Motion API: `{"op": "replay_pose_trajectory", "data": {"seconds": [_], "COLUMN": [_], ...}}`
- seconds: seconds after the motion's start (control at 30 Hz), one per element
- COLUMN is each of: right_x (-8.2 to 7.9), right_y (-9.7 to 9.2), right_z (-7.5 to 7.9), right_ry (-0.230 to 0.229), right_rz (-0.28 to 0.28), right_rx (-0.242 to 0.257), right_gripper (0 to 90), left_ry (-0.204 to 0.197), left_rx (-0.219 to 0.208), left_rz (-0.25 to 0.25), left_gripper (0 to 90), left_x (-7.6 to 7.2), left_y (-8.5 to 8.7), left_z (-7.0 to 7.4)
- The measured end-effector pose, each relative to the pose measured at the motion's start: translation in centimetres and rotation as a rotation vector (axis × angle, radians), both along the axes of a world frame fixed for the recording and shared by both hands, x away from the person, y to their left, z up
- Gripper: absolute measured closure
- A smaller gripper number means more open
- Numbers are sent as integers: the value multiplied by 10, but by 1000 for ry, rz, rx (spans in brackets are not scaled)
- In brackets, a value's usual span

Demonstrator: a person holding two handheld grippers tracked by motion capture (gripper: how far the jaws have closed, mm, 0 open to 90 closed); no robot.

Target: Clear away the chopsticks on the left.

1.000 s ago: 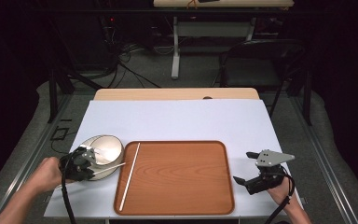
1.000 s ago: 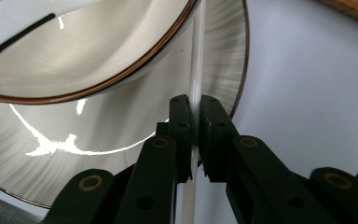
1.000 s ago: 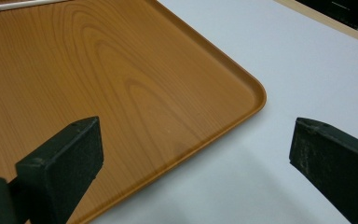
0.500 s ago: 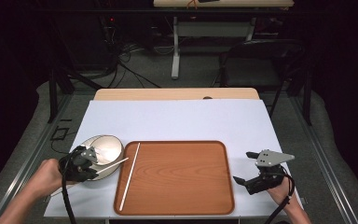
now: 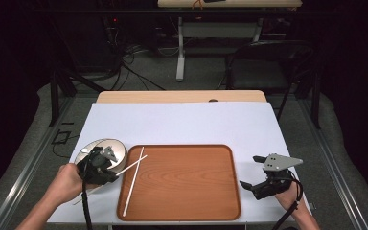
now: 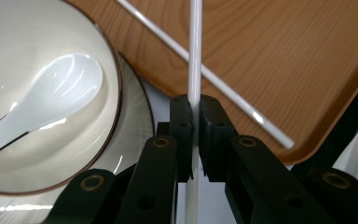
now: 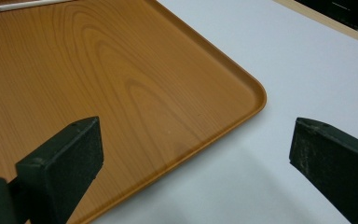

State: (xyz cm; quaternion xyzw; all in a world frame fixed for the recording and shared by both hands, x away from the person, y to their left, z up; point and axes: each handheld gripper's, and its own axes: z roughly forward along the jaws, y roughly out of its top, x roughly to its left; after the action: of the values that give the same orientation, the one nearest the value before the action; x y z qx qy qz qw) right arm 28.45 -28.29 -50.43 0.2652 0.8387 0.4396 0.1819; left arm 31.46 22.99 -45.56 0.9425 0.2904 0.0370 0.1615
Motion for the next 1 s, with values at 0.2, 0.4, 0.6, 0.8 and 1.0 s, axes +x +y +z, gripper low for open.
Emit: {"op": "replay_pose_trajectory", "data": {"seconds": [0.2, 0.4, 0.6, 0.8, 1.0], "right_x": [0, 0, 0, 0, -1], "right_y": [0, 0, 0, -1, 0], "right_z": [0, 0, 0, 0, 1], "right_ry": [1, 2, 2, 0, -3], "right_rz": [0, 1, 1, 2, 5], "right_rx": [-1, 0, 2, 1, 2], "right_gripper": [23, 23, 23, 23, 23], "left_ry": [12, 34, 53, 67, 104], "left_rx": [-34, -59, -104, -129, -210], "left_rz": [50, 104, 141, 181, 252], "left_gripper": [848, 848, 849, 850, 850], "left_x": [2, 7, 12, 16, 22], "left_y": [-12, -21, -27, -37, -36], "left_z": [3, 2, 1, -3, -13]}}
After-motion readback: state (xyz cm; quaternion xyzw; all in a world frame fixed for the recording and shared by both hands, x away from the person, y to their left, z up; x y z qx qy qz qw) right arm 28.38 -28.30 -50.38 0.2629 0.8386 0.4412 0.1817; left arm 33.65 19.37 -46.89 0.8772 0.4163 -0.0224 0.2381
